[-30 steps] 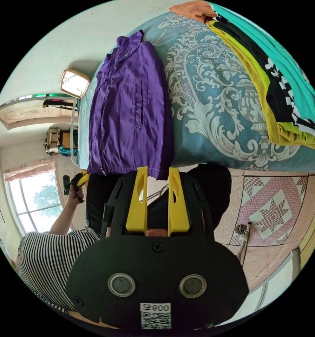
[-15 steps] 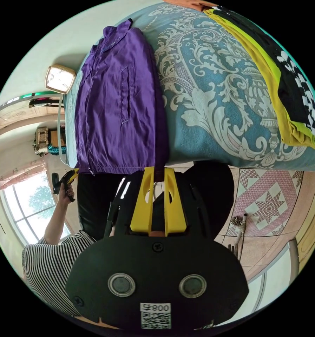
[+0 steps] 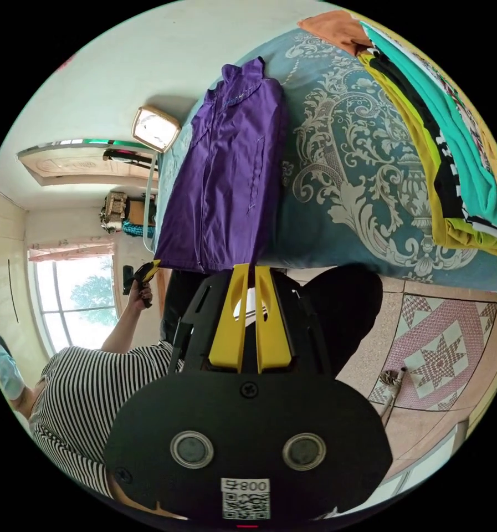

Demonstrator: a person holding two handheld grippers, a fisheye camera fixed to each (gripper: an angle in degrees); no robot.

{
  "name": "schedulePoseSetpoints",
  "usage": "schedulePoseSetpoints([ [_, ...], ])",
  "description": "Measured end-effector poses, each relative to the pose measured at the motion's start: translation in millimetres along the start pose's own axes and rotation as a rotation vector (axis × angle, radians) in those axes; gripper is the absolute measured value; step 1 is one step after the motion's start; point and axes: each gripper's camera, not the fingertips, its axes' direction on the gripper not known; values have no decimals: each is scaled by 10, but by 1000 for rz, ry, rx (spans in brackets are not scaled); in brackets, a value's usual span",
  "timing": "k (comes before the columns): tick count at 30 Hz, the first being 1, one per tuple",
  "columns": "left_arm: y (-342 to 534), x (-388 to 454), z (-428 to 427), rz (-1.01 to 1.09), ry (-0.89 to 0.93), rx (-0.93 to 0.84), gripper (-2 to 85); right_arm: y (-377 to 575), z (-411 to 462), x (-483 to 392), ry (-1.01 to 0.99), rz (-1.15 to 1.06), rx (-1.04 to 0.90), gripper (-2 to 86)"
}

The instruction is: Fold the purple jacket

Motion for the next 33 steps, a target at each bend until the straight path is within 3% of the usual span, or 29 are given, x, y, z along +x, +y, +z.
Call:
schedulePoseSetpoints([
  [21, 631, 421, -207, 122, 127, 6, 22, 1063, -330, -398, -134, -169, 50, 10],
  [33, 324, 748, -228, 98, 186, 29, 22, 1084, -480, -497, -177, -201, 79, 10],
])
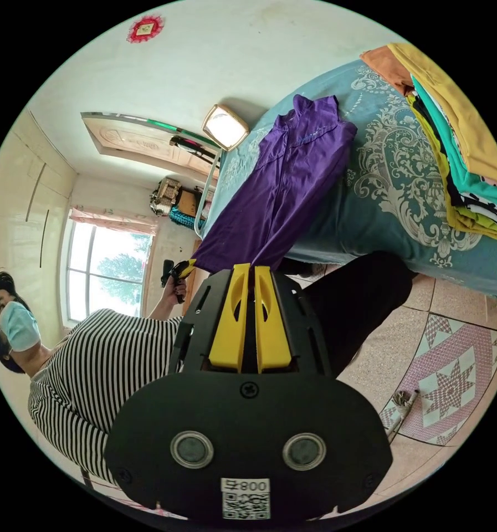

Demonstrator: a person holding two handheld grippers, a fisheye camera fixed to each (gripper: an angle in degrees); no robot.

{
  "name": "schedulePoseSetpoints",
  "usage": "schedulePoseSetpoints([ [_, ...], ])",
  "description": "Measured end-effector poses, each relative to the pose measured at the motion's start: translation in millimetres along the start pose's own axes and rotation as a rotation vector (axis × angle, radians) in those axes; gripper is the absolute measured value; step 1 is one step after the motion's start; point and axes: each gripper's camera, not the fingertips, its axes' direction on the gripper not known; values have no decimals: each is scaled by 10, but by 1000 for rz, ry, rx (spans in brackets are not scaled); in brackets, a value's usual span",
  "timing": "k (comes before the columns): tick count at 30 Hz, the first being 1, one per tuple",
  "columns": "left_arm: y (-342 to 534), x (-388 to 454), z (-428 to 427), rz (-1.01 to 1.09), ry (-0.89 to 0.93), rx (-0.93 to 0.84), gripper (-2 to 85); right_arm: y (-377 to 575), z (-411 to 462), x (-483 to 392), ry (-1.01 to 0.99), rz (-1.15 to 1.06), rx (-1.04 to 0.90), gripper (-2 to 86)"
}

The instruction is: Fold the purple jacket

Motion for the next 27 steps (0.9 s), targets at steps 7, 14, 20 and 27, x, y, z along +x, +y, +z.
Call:
schedulePoseSetpoints([
  [7, -596, 255, 97, -7, 33, -3, 23, -335, -12, -10, -43, -4, 12, 9],
  [14, -1530, 579, 250, 25, 55, -5, 24, -990, -102, -27, -60, -30, 43, 9],
  [20, -2728, 893, 477, 74, 46, 16, 24, -2008, -181, 42, -31, -49, 87, 10],
  [27, -4355, 1111, 810, 103, 18, 91, 25, -3605, -183, 260, 47, -60, 133, 12],
])
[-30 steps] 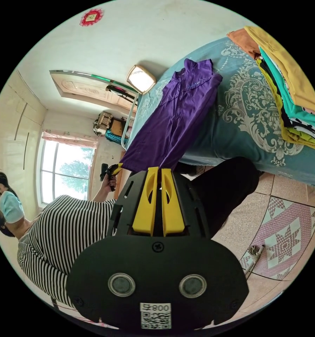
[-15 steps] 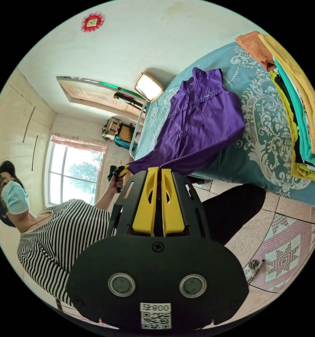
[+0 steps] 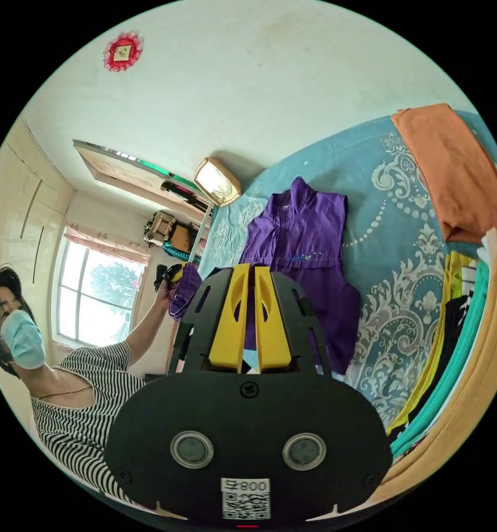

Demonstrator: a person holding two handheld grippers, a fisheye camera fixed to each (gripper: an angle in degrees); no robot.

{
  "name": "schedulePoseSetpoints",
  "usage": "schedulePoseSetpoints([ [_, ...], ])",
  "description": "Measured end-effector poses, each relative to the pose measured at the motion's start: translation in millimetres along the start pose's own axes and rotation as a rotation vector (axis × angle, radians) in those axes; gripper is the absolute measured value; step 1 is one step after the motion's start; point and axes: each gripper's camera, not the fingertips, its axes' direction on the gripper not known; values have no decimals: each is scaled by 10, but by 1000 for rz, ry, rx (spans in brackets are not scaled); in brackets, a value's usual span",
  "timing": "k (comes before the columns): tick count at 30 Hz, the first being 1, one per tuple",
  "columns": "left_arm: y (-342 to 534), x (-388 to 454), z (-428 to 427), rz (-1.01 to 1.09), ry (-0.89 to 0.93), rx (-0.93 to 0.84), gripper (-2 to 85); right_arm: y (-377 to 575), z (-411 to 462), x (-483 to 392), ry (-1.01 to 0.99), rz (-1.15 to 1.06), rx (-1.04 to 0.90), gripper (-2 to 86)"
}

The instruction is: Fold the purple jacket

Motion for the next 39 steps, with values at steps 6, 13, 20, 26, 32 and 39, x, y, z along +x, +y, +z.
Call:
schedulePoseSetpoints([
  [6, -1110, -309, 476, -64, -62, 71, 26, -1217, 435, 588, 61, 57, 14, 13],
  [13, -1815, -707, 893, -134, -124, 98, 37, -2005, 1056, 1470, 105, 231, -26, 16],
  [20, -2126, -776, 995, -98, -53, 107, 78, -2049, 1104, 1720, 110, 264, 42, 28],
  [26, -2232, -697, 884, -58, 11, 204, 93, -1952, 1026, 1643, 133, 250, 102, 47],
  [32, -1869, -340, 1215, 78, -7, -55, 85, -1680, 1050, 1303, 167, 148, 119, 45],
  [39, -1117, -298, 1575, 136, -308, -269, 72, -680, 2041, 557, 205, -118, -219, 17],
])
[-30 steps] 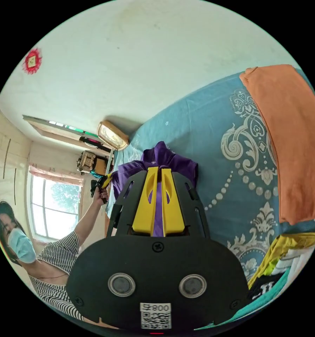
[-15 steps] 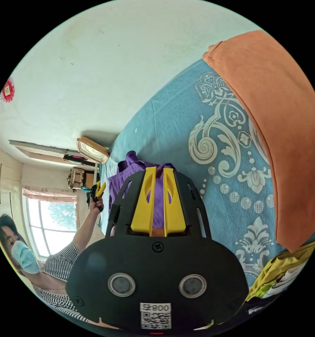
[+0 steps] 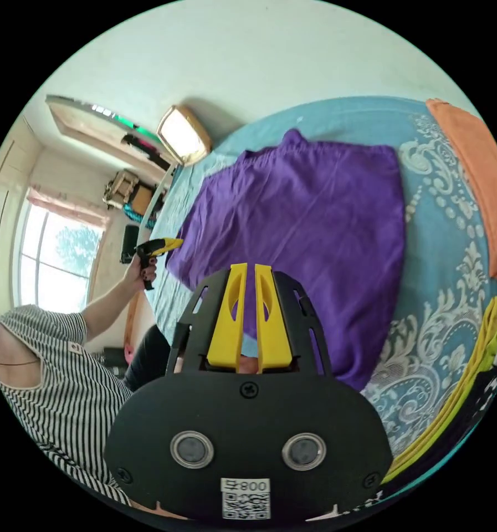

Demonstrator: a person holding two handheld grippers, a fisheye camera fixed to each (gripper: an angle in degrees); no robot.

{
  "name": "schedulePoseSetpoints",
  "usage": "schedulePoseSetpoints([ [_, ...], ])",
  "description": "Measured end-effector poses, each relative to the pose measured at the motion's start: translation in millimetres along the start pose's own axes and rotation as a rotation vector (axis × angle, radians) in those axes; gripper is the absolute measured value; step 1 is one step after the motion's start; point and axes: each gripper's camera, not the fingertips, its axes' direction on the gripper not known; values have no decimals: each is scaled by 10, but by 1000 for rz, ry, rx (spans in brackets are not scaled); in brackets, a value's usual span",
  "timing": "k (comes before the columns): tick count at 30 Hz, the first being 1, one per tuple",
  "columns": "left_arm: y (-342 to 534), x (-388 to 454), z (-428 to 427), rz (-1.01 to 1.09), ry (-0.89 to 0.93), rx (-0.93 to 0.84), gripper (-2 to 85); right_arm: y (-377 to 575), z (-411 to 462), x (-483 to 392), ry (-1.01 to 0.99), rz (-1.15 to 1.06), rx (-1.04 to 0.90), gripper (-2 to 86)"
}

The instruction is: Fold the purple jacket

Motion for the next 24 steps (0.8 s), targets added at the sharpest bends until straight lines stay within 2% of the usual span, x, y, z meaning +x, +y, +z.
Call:
schedulePoseSetpoints([
  [3, 44, -110, 90, -53, -7, -24, 57, 89, 420, 102, 124, 21, -133, 4],
  [6, 104, -73, -76, -52, 44, 87, 68, 119, 389, 187, 60, 46, -101, 2],
  [9, 230, -51, -163, -53, -64, 128, 67, 160, 272, 13, 159, -18, -49, 2],
  [11, 296, -156, -104, -110, -115, 103, 64, 180, 355, -32, 188, -44, -63, 1],
  [13, 380, -288, -36, -175, -50, 95, 62, 203, 650, 58, 228, -40, -151, 0],
  [16, 482, -222, -170, -136, -61, 187, 62, 192, 513, 42, 165, -33, -90, 1],
  [20, 579, -350, -199, -196, -160, 188, 50, 154, 393, -294, 128, -155, 9, 1],
  [22, 630, -495, -188, -230, -176, 186, 31, 91, 676, -468, 73, -239, -45, 1],
  [24, 659, -559, -185, -249, -172, 184, 25, 64, 989, -540, 121, -279, -125, 1],
])
